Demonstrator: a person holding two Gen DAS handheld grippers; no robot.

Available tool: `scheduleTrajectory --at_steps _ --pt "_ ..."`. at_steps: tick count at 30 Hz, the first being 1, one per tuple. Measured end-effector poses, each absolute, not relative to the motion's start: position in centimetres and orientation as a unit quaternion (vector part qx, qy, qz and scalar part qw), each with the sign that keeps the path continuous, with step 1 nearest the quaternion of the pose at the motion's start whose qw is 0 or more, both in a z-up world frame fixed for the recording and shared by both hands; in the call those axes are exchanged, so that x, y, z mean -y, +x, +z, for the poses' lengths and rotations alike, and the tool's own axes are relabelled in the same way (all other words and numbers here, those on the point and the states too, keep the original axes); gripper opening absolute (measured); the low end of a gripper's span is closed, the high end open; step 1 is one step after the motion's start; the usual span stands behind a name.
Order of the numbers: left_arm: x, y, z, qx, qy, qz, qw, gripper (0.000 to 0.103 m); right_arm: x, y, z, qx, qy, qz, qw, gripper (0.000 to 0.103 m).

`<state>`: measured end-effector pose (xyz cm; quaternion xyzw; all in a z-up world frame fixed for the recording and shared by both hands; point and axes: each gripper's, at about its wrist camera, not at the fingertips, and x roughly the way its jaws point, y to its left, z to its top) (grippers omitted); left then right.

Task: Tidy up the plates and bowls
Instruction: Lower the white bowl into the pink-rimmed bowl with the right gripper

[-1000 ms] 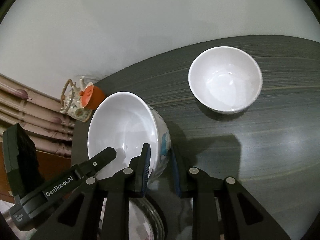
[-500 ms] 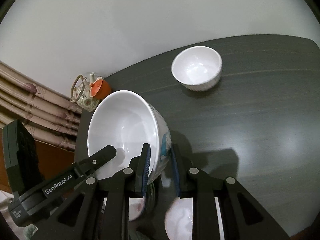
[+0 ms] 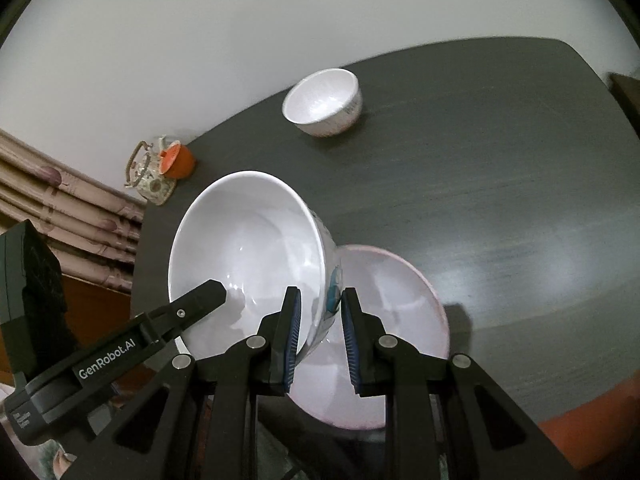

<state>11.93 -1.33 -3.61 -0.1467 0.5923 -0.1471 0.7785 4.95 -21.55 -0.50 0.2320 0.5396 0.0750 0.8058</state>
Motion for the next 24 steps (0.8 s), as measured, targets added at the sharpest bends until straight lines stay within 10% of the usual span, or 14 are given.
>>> scheduleTrajectory --at_steps 24 --pt "2.5 10.7 -8.1 -0.628 -0.081 -0.127 0.764 0.014 21.9 2.3 -6.4 -0.584 0.202 0.04 0.786 0.021"
